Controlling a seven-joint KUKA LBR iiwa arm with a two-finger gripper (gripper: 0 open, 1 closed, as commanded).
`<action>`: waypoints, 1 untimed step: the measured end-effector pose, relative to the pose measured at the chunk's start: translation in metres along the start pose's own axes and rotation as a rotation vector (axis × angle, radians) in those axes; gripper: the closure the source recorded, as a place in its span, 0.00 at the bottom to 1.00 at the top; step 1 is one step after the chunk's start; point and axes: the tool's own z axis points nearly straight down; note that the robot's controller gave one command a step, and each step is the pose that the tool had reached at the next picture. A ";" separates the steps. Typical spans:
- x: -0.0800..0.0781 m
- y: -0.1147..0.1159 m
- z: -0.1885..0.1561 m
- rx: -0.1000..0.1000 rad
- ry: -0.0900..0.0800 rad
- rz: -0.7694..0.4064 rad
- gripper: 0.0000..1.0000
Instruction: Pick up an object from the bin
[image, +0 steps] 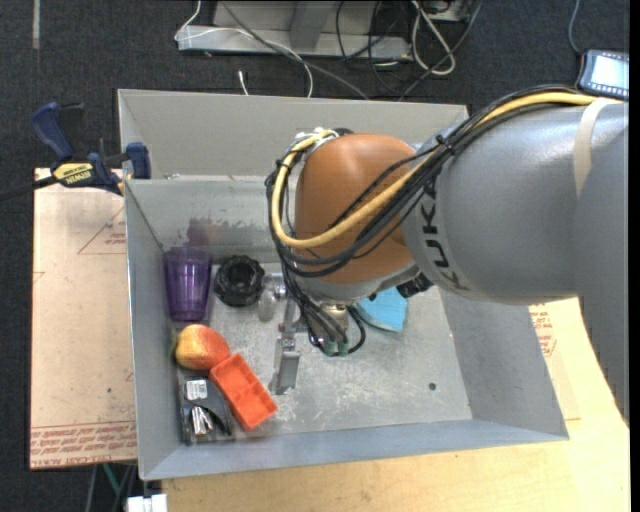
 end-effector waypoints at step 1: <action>0.000 0.000 0.000 0.000 0.000 0.000 0.00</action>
Offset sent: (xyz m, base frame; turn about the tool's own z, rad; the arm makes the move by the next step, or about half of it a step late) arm 0.0213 -0.0113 -0.0503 -0.3519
